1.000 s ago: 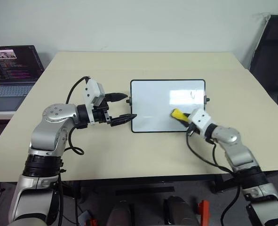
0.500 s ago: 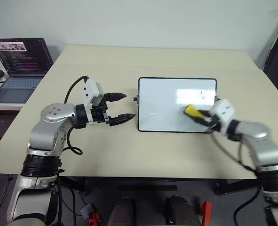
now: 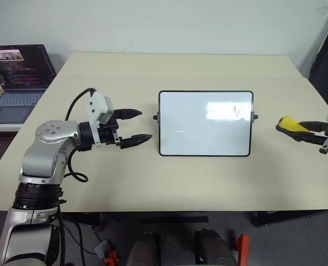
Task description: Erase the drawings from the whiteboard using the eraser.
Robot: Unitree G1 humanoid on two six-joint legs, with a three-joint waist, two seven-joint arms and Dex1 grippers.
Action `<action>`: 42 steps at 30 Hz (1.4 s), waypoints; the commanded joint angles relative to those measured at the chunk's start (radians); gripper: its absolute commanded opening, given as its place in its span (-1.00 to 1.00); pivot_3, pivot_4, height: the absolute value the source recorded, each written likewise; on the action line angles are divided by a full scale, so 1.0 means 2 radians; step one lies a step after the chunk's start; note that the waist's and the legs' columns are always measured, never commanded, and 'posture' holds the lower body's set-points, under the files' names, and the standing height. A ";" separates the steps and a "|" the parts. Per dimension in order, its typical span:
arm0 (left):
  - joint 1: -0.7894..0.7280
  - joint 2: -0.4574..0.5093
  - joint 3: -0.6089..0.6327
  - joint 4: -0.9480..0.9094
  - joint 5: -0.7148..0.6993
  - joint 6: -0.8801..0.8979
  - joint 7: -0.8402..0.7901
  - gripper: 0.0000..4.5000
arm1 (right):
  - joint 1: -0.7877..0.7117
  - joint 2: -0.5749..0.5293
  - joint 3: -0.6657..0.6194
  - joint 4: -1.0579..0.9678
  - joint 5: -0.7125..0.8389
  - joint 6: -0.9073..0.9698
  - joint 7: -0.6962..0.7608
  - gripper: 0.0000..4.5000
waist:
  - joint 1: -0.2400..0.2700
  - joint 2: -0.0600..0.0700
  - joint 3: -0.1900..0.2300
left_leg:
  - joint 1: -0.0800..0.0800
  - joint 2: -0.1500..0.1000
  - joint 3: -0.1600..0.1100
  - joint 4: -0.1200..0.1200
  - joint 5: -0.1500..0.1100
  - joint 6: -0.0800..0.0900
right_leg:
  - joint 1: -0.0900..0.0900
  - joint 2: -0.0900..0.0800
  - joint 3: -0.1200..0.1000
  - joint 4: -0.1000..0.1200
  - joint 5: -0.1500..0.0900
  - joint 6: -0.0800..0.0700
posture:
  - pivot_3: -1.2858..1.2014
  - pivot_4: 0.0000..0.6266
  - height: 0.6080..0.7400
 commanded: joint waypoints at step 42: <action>0.008 -0.024 -0.012 -0.043 -0.010 0.009 0.013 1.00 | -0.189 0.215 0.113 0.142 -0.120 -0.120 -0.262 -0.63 | 0.001 0.000 0.000 | 0.000 0.000 0.000 0.000 0.001 -0.001 | 0.000 0.000 0.000 0.002 0.001 0.000 | 0.03 -0.52 1.00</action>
